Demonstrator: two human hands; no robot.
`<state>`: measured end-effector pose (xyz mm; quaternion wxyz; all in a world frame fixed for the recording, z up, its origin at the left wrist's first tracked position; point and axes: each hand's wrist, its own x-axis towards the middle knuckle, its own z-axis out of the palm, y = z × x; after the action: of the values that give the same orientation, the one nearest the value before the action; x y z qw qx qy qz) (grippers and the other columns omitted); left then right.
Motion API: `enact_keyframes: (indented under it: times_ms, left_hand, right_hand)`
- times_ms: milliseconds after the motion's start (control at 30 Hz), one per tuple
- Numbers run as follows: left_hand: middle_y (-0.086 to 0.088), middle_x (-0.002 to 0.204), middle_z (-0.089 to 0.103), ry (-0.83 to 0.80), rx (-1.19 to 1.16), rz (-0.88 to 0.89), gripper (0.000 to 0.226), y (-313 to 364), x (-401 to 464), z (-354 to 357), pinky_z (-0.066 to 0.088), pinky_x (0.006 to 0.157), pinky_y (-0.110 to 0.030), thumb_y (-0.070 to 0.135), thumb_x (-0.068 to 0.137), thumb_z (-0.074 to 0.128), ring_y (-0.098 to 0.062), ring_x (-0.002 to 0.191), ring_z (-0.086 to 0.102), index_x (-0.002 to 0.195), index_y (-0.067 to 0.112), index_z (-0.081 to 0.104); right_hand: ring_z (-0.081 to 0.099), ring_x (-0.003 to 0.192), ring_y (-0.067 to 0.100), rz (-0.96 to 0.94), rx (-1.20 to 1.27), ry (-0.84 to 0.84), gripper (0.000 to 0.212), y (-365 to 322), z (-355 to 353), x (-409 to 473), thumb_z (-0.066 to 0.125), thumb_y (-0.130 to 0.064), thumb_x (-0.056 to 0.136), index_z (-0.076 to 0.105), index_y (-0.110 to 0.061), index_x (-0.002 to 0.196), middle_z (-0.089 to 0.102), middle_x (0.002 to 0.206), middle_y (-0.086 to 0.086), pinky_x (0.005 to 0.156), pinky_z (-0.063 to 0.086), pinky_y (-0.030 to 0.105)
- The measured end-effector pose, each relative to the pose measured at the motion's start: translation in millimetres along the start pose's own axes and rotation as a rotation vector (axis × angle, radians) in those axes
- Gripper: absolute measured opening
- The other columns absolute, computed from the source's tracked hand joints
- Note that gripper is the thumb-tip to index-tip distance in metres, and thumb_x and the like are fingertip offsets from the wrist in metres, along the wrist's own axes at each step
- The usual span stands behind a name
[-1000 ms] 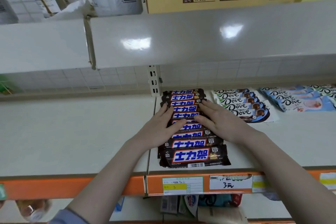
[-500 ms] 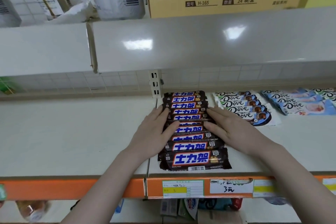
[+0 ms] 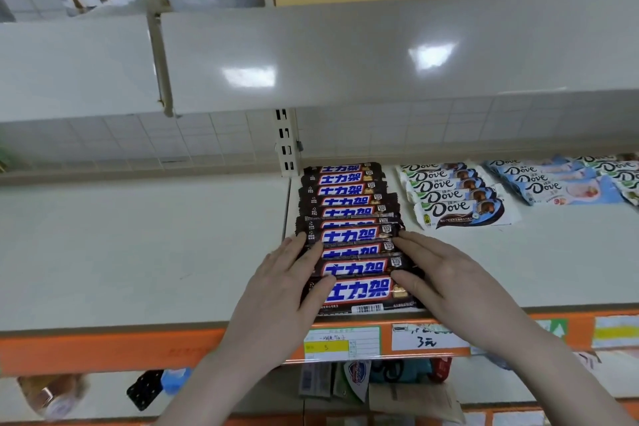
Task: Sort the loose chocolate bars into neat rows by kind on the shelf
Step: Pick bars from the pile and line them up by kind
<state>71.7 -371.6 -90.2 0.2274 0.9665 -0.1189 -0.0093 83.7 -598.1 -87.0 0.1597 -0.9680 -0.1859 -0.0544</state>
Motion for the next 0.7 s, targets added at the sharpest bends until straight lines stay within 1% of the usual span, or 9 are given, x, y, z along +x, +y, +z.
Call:
enact_keyframes:
  times_ms: [33,67,133,200,300,400,567,633,700]
  left_hand:
    - [0.014,0.157,0.006,0.005,-0.002,0.002,0.063,0,0,0,0.009,0.117,-0.021,0.057,0.088,0.026,-0.002,0.142,0.002,0.147,0.038,0.012]
    - [0.014,0.157,0.006,0.01,0.002,0.004,0.064,0,1,-1,0.007,0.116,-0.021,0.059,0.087,0.025,-0.003,0.142,0.001,0.146,0.038,0.013]
    - [0.014,0.157,0.0,0.016,0.021,0.012,0.065,1,3,-2,0.003,0.114,-0.022,0.06,0.087,0.024,-0.003,0.143,-0.003,0.147,0.039,0.009]
    - [0.014,0.157,-0.006,0.008,0.049,0.032,0.067,1,9,-2,-0.001,0.113,-0.022,0.061,0.088,0.023,-0.003,0.143,-0.006,0.147,0.037,0.002]
    - [0.011,0.158,-0.007,-0.028,0.092,0.067,0.069,3,17,0,-0.006,0.111,-0.021,0.061,0.09,0.023,-0.003,0.143,-0.009,0.149,0.033,0.001]
    - [0.01,0.158,-0.003,-0.038,0.124,0.068,0.071,2,22,0,-0.005,0.112,-0.022,0.063,0.089,0.023,-0.005,0.143,-0.007,0.149,0.031,0.004]
    - [0.011,0.158,0.008,-0.008,0.141,0.086,0.071,1,21,0,0.002,0.112,-0.022,0.064,0.089,0.025,-0.005,0.144,0.002,0.149,0.03,0.009]
    - [0.011,0.157,0.009,-0.01,0.139,0.084,0.07,1,20,0,0.005,0.113,-0.022,0.063,0.089,0.026,-0.006,0.143,0.005,0.149,0.03,0.01]
    - [0.011,0.158,0.007,-0.014,0.126,0.085,0.07,1,20,0,0.005,0.114,-0.023,0.063,0.089,0.025,-0.006,0.143,0.004,0.149,0.03,0.009]
  right_hand:
    - [0.03,0.132,0.003,-0.001,-0.005,0.01,0.081,0,0,0,0.01,-0.074,0.079,0.031,-0.026,0.141,0.032,0.147,-0.011,0.102,0.012,0.008]
    - [0.03,0.132,0.004,0.0,0.001,0.017,0.079,-2,0,0,0.013,-0.074,0.081,0.032,-0.025,0.14,0.032,0.147,-0.01,0.102,0.012,0.008]
    - [0.021,0.137,0.003,0.004,0.022,0.006,0.074,-4,0,2,0.021,-0.067,0.082,0.026,-0.025,0.143,0.023,0.15,-0.011,0.104,0.007,0.008]
    - [0.007,0.137,-0.003,-0.004,0.006,-0.036,0.078,-5,0,5,0.014,-0.071,0.081,0.015,-0.026,0.145,0.013,0.152,-0.013,0.105,0.0,0.009]
    - [-0.002,0.132,-0.006,-0.032,-0.015,-0.074,0.094,-2,4,13,0.003,-0.078,0.068,0.008,-0.026,0.146,0.006,0.154,-0.012,0.108,-0.002,0.013]
    - [-0.003,0.134,-0.004,-0.037,-0.028,-0.085,0.098,0,5,16,0.001,-0.081,0.066,0.008,-0.025,0.146,0.008,0.154,-0.009,0.11,-0.002,0.017]
    - [0.004,0.135,-0.003,-0.033,-0.063,-0.058,0.105,-3,4,13,-0.005,-0.084,0.062,0.016,-0.024,0.145,0.017,0.154,-0.008,0.109,-0.001,0.016]
    - [0.008,0.139,0.001,-0.018,-0.055,-0.053,0.109,-4,4,13,-0.008,-0.086,0.059,0.017,-0.024,0.145,0.018,0.153,-0.008,0.109,0.0,0.016]
    - [0.006,0.136,-0.002,-0.013,-0.041,-0.046,0.111,-4,5,12,-0.01,-0.086,0.058,0.016,-0.024,0.145,0.017,0.154,-0.008,0.109,-0.001,0.016]
